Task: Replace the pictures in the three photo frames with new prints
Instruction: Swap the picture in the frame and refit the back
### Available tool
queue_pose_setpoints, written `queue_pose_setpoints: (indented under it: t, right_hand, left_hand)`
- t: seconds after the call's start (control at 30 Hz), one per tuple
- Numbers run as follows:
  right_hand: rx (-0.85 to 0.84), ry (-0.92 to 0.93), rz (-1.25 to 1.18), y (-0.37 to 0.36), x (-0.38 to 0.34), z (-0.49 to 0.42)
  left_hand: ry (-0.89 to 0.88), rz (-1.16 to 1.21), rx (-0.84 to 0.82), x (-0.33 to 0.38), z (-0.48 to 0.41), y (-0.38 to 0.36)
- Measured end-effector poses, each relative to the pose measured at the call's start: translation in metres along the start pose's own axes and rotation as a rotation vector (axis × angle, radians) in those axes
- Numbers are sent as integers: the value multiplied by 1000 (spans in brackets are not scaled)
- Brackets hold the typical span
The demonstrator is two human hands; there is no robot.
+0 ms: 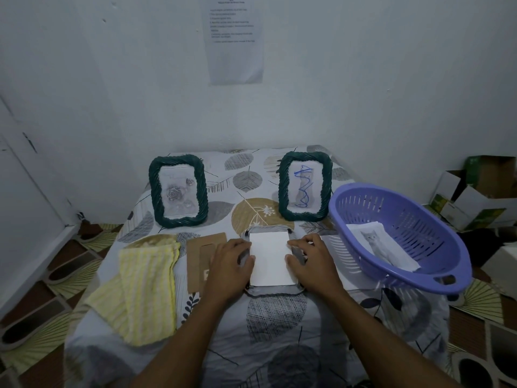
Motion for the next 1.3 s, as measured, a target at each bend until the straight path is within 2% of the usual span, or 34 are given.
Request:
queue_pose_setpoints:
  t: [0.1,0.2,0.27,0.37,0.43,0.87,0.97,1.07,1.13,1.23,1.3]
  right_hand:
    - [6,-5,-15,1,-2,0]
    - [8,-2,-10,2,-4,1]
    - [7,-1,-6,3,-5,1]
    - [0,-3,-2,3,-6,1]
    - [1,-7,-3,4,-7,1]
    - [3,-33,-41,6,-9,1]
    - [50,-62,-109,10,-8,-2]
    - [113,-89,-158,25,-9,-10]
    - [97,-104,-246,29,-14,-17]
    - [34,-210,-524,21,-22,-26]
    - [1,-281,-588,17,-24,-29]
  left_hand:
    - [18,111,26,5,-4,13]
    - [-15,-20,147,10,-10,36]
    - [15,-188,232,1,-13,49]
    - [203,-409,208,-38,-9,52]
    - [302,-448,162,-59,-2,48]
    - [310,135,237,-38,-3,68]
    - [195,169,197,-2,-6,55]
    - [155,162,125,27,-9,32]
    - [167,139,93,35,-11,18]
    - [153,143,71,44,-10,4]
    - [139,178,58,45,-7,1]
Point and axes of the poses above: each hand's wrist, its own z-axis away from the middle knuckle, its own y-axis out of the back of the hand, x = y × z, the point moved 9 cm from there along -z, towards the middle knuckle, and after that the axes turned 13 degrees about y, right-handed, at the moved point
